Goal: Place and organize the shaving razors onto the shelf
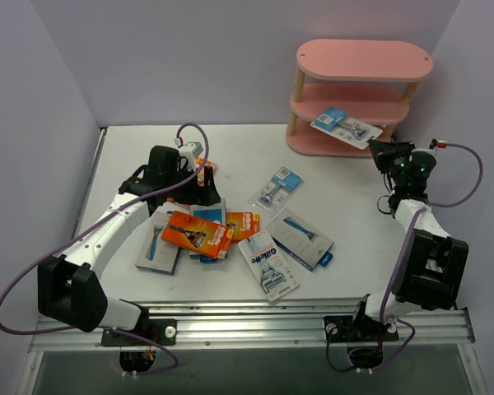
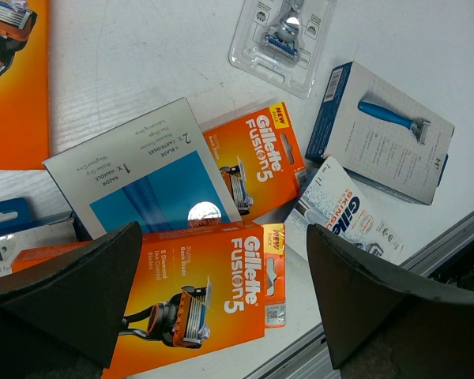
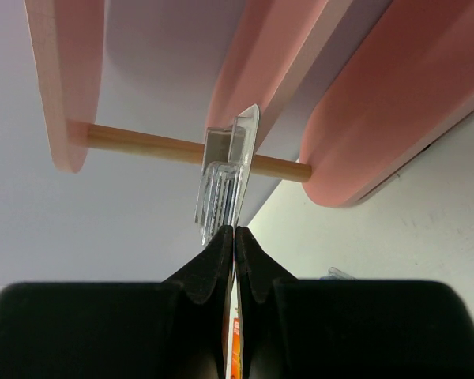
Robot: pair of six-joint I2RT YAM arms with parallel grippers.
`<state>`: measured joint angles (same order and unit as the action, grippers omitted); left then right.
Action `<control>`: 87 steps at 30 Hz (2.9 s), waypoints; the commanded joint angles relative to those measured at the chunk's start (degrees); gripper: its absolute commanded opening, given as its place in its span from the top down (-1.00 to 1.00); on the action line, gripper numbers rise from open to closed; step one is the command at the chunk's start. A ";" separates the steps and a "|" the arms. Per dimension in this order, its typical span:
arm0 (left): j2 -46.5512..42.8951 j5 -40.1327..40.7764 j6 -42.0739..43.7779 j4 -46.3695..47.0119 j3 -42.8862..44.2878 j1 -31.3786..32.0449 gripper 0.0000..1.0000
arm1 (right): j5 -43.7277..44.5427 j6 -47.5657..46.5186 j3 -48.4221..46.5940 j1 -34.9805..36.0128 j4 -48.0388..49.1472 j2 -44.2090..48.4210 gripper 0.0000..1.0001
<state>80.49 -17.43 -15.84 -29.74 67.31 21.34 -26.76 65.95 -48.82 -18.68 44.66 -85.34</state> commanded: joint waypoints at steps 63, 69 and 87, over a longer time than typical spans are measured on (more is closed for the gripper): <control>0.81 -1.90 0.10 2.40 1.77 0.19 -0.88 | 21.50 1.90 -9.63 6.90 17.30 -13.71 1.00; 0.28 -1.73 0.10 2.40 1.60 0.19 -0.88 | 19.47 0.84 -9.11 8.30 16.24 -13.89 0.83; -0.42 -1.73 0.19 2.31 1.60 0.19 -0.88 | 8.22 -0.83 -12.62 9.01 13.16 -17.40 0.60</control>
<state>81.58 -18.31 -15.86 -29.71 67.31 21.34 -15.62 66.48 -59.07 -10.02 55.44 -102.67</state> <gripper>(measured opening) 0.941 0.204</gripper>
